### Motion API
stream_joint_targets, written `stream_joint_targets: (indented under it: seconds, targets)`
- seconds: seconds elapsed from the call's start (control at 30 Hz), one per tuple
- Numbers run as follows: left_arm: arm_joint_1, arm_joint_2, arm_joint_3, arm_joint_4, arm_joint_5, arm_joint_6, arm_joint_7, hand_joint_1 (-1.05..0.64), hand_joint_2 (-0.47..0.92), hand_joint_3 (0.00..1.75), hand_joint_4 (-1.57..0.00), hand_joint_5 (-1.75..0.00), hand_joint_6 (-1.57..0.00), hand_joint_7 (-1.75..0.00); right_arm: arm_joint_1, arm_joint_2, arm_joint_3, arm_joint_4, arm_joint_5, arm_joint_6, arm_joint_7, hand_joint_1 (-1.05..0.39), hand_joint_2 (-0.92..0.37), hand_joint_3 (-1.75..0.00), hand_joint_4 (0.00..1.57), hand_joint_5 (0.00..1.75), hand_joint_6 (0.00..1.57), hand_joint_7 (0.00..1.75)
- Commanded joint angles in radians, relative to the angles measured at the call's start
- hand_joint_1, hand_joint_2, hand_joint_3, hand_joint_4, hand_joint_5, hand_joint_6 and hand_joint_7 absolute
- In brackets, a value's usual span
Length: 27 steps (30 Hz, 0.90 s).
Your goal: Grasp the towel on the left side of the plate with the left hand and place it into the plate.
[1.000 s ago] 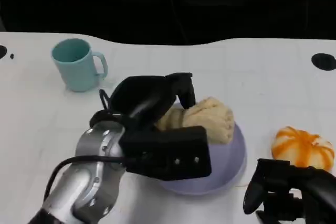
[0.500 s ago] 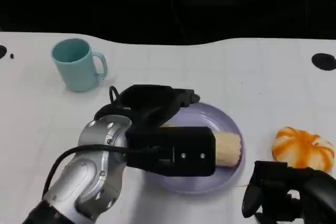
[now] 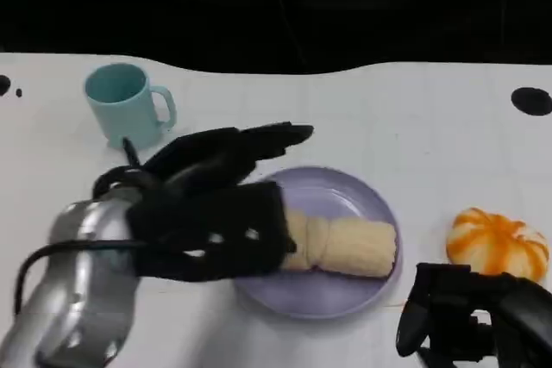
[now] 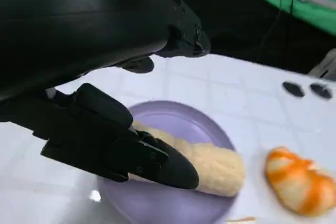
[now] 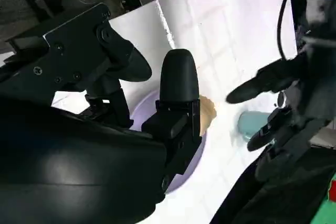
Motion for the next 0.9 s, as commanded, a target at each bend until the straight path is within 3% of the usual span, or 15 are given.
stream_joint_targets:
  seconds: [0.03, 0.17, 0.43, 0.5, 0.57, 0.6, 0.63, 0.67, 0.7, 0.8, 0.9]
  targets:
    - [0.066, 0.016, 0.106, -0.103, -0.15, 0.068, -0.042, -0.56, 0.92, 0.1, -0.52, -0.49, -0.57, -0.15, -0.002, -0.012, -0.015, -0.013, 0.01, 0.007, 0.005, -0.04, -0.52, -1.19, 0.73, 1.73, 0.64, 1.49]
    - [0.127, 0.024, 0.195, -0.165, -0.298, 0.082, -0.047, -0.47, 0.92, 0.09, -0.61, -0.51, -0.7, -0.16, -0.004, -0.015, -0.016, -0.017, 0.01, 0.014, 0.006, -0.04, -0.51, -1.19, 0.73, 1.73, 0.64, 1.49]
    - [0.264, -0.03, 0.364, -0.348, -0.548, 0.27, 0.02, -0.35, 0.92, 0.17, -0.81, -0.55, -0.84, -0.13, -0.006, -0.012, -0.013, -0.024, 0.014, 0.023, 0.004, -0.04, -0.51, -1.18, 0.73, 1.74, 0.64, 1.5]
    - [0.324, -0.07, 0.422, -0.389, -0.62, 0.287, 0.052, -0.26, 0.92, 0.27, -0.83, -0.75, -0.96, -0.13, -0.009, -0.012, -0.011, -0.023, 0.012, 0.025, 0.003, -0.05, -0.51, -1.18, 0.73, 1.74, 0.63, 1.5]
    - [0.378, -0.112, 0.469, -0.43, -0.686, 0.319, 0.095, -0.21, 0.82, 0.52, -0.82, -0.95, -1.05, -0.15, -0.01, -0.01, -0.013, -0.02, 0.015, 0.025, 0.004, -0.05, -0.5, -1.18, 0.73, 1.74, 0.64, 1.5]
    - [0.396, -0.127, 0.486, -0.444, -0.715, 0.333, 0.115, -0.22, 0.67, 0.79, -0.85, -1.06, -1.1, -0.25, -0.011, -0.009, -0.014, -0.019, 0.018, 0.026, 0.005, -0.05, -0.5, -1.18, 0.73, 1.74, 0.64, 1.5]
    - [0.417, -0.148, 0.507, -0.461, -0.754, 0.354, 0.135, -0.22, 0.61, 0.92, -0.86, -1.1, -1.09, -0.33, -0.012, -0.009, -0.015, -0.018, 0.019, 0.029, 0.005, -0.05, -0.51, -1.18, 0.73, 1.74, 0.64, 1.5]
    - [0.436, -0.172, 0.529, -0.475, -0.801, 0.376, 0.153, -0.23, 0.56, 1.03, -0.87, -1.18, -1.05, -0.51, -0.013, -0.009, -0.016, -0.016, 0.02, 0.028, 0.006, -0.05, -0.51, -1.18, 0.73, 1.74, 0.64, 1.5]
    - [0.458, -0.202, 0.552, -0.489, -0.864, 0.403, 0.17, -0.24, 0.54, 1.09, -0.86, -1.27, -0.95, -0.81, -0.014, -0.01, -0.017, -0.014, 0.02, 0.027, 0.008, -0.05, -0.51, -1.18, 0.73, 1.74, 0.64, 1.49]
    - [0.522, -0.227, 0.572, -0.529, -0.956, 0.432, 0.211, -0.25, 0.56, 1.11, -0.84, -1.42, -0.83, -1.13, -0.012, -0.013, -0.021, -0.007, 0.021, 0.018, 0.014, -0.04, -0.51, -1.18, 0.73, 1.74, 0.64, 1.49]
    - [0.59, -0.219, 0.553, -0.574, -0.96, 0.424, 0.258, -0.26, 0.59, 1.05, -0.83, -1.45, -0.81, -1.21, -0.01, -0.016, -0.027, -0.001, 0.018, 0.005, 0.019, -0.03, -0.51, -1.19, 0.74, 1.73, 0.65, 1.49]
